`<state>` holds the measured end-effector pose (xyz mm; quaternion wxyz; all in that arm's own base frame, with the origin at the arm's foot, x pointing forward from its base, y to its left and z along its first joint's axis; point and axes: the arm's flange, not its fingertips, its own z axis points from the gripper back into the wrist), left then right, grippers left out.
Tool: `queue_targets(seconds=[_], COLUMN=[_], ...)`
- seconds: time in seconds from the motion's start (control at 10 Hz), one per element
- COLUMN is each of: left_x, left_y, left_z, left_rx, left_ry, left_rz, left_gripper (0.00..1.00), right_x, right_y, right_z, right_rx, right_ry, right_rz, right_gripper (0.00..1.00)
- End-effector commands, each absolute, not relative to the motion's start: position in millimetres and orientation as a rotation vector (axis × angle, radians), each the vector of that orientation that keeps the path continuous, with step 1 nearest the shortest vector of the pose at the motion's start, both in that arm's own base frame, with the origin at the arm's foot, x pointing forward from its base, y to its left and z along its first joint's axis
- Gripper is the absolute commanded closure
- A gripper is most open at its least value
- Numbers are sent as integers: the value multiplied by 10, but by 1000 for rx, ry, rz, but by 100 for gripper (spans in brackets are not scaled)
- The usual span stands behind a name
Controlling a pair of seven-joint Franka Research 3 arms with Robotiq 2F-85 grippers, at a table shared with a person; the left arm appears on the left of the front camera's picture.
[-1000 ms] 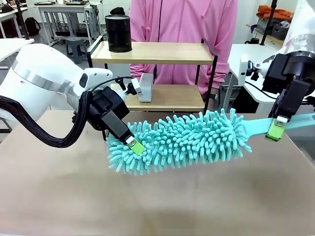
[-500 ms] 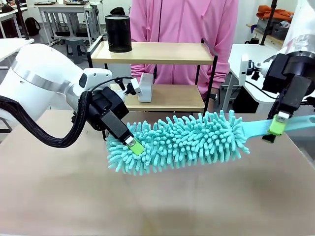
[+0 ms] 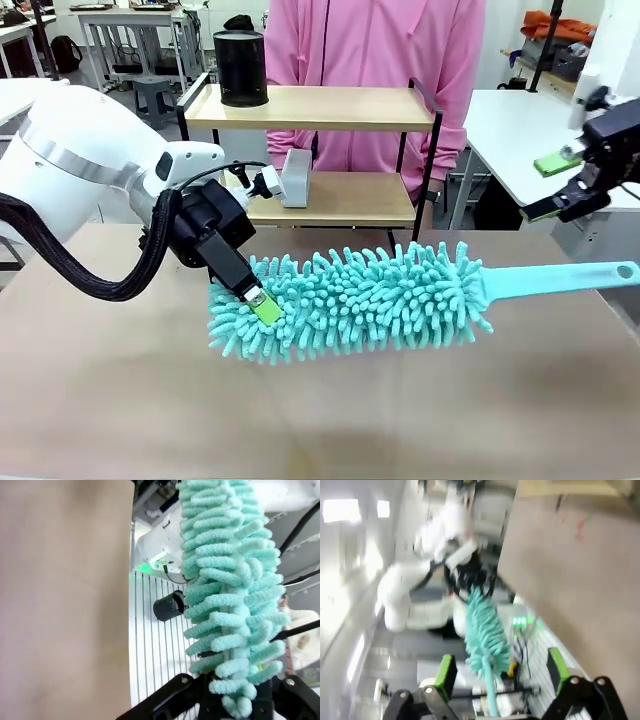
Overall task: Clean the shelf.
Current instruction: Hand the Duster back to the human.
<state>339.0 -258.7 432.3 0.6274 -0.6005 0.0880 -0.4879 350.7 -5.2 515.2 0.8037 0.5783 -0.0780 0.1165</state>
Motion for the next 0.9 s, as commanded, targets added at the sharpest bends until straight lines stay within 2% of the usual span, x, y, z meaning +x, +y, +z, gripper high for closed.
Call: queue_targets(seconds=[0.0,0.2,0.3,0.4,0.5,0.6,0.8], left_x=[3390,3380,3343,3256,3167,3034,2629], left_y=[-2329,-1975,-1771,-1547,-1344,-1125,-501], left_z=[4401,4492,4596,4756,4916,5109,5473], left_rx=[-1416,-1431,-1449,-1458,-1481,-1491,-1476], left_ry=[127,48,-12,-95,-191,-324,-718], left_rz=[-1104,-1059,-1054,-1052,-1043,-1038,-934], left_gripper=[100,100,100,100,100,100,100], right_x=[3182,2813,2682,3177,3177,3177,3177], right_y=[-231,-696,-783,-786,-786,-786,-786], right_z=[4877,4487,4291,4695,4695,4695,4695], right_rx=[1292,1400,1432,1326,1326,1326,1326], right_ry=[-409,-512,-505,-415,-415,-415,-415], right_rz=[-49,-256,-333,-166,-166,-166,-166], right_gripper=[0,0,0,0,0,0,0])
